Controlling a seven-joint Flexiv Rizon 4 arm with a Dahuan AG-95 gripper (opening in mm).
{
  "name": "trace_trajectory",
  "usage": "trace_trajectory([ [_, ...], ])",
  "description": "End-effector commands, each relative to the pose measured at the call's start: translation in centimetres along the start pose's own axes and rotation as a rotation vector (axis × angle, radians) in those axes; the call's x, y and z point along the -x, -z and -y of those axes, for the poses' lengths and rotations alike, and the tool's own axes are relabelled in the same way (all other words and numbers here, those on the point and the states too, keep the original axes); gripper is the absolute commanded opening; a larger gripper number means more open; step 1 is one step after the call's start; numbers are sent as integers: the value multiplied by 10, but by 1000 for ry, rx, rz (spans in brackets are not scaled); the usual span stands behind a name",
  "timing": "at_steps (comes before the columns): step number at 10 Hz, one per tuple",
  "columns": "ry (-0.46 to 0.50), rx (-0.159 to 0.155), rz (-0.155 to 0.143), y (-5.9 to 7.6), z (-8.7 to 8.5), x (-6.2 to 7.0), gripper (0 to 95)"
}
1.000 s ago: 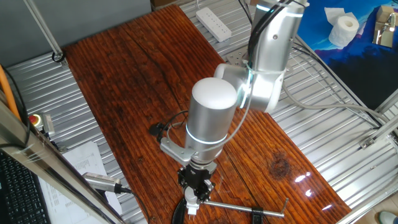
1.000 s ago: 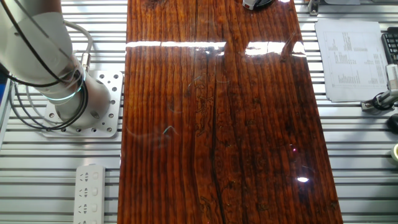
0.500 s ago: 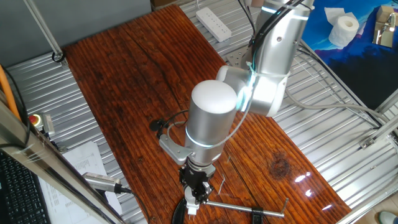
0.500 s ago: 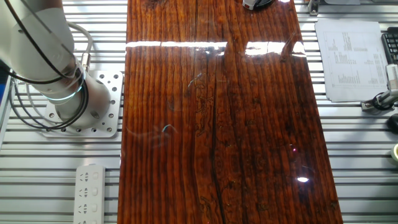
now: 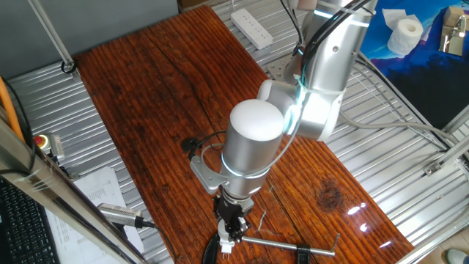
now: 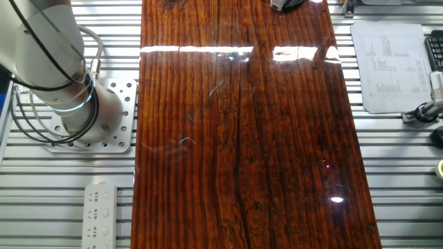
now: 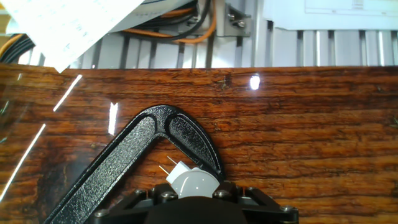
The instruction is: Install the light bulb by rotating it
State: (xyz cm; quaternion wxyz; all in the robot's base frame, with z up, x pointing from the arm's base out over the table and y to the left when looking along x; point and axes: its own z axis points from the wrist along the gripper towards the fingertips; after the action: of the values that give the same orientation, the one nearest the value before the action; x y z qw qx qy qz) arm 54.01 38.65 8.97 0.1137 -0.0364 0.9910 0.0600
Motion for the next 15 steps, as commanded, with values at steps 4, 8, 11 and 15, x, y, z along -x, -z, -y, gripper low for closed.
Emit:
trace_trajectory([
  [4,13,-10,-21,4,-2,3,570],
  [8,12,-12,-42,7,-6,7,570],
  [11,31,-7,-53,12,-11,12,570],
  [15,91,-5,-88,14,-12,13,380],
])
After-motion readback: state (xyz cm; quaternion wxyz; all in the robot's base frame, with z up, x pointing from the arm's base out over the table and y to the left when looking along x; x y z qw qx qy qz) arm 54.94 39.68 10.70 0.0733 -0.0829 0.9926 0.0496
